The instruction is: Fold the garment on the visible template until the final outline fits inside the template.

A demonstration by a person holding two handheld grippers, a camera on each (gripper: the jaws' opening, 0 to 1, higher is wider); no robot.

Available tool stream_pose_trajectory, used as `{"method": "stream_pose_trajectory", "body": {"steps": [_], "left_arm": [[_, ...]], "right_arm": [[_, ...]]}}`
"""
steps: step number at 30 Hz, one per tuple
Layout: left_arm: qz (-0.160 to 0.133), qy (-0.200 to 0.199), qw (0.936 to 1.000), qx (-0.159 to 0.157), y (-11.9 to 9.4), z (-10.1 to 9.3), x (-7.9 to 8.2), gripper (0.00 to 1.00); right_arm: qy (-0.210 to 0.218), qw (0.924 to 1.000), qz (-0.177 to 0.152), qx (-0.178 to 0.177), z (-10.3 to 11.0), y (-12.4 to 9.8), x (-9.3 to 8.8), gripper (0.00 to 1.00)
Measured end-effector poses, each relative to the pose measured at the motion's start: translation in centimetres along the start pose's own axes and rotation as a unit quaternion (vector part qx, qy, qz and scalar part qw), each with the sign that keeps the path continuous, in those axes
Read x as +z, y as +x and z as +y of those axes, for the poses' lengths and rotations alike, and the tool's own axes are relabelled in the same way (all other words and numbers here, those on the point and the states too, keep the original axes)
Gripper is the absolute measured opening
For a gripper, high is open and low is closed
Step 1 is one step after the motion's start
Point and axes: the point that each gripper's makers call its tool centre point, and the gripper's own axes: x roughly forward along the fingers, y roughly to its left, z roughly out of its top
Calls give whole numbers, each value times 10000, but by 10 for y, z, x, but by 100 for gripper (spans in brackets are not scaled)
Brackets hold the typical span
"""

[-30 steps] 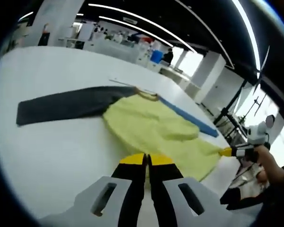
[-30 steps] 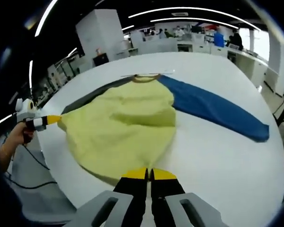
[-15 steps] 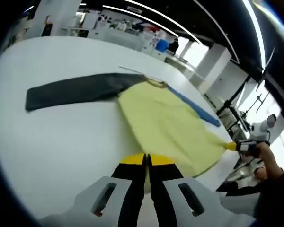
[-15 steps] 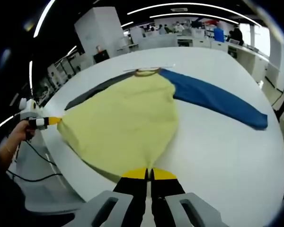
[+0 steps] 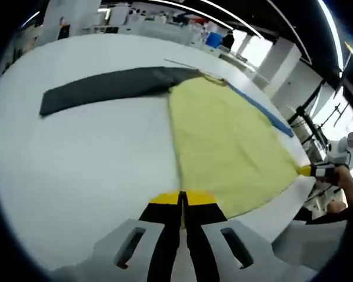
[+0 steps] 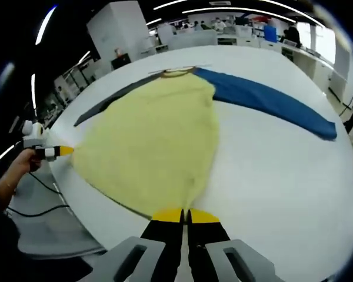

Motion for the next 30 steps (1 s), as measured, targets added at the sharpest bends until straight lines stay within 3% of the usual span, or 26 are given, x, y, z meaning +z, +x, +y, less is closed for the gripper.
{"method": "stream_pose_trajectory", "body": {"steps": [2, 3, 5, 8, 13, 15, 16, 18, 21, 30], "left_arm": [[132, 305, 9994, -16, -4, 4, -6, 0], [-138, -72, 9999, -58, -2, 0, 1, 0], [-211, -320, 9989, -262, -3, -6, 1, 0], [-68, -55, 9999, -111, -2, 1, -6, 0], [-136, 38, 9997, -177, -4, -5, -1, 0], [-222, 124, 9995, -205, -5, -7, 3, 0], [-411, 199, 9985, -296, -6, -10, 10, 0], [-452, 234, 9980, -385, -7, -14, 13, 2], [-558, 397, 9967, -445, -10, -19, 18, 16], [-899, 667, 9919, -600, -14, -30, 32, 44]], "right_arm": [[-112, 9999, 40, -94, -3, 0, -2, 0], [-112, 9999, 41, -95, -3, -1, -1, 0], [-113, 9999, 15, -75, -3, -1, 0, 0], [-82, 9999, 72, -71, -4, 2, -2, 0], [-128, 9999, 101, -42, -3, 3, -3, 0], [-210, 9997, 81, 27, -1, 1, -2, 0], [-213, 9997, 91, 46, -1, 1, -2, 2], [-178, 9997, 124, 108, -1, -2, -2, 15], [-171, 9998, -36, 131, -1, -7, 6, 30], [-239, 9978, -572, 240, -5, -19, 28, 59]]}}
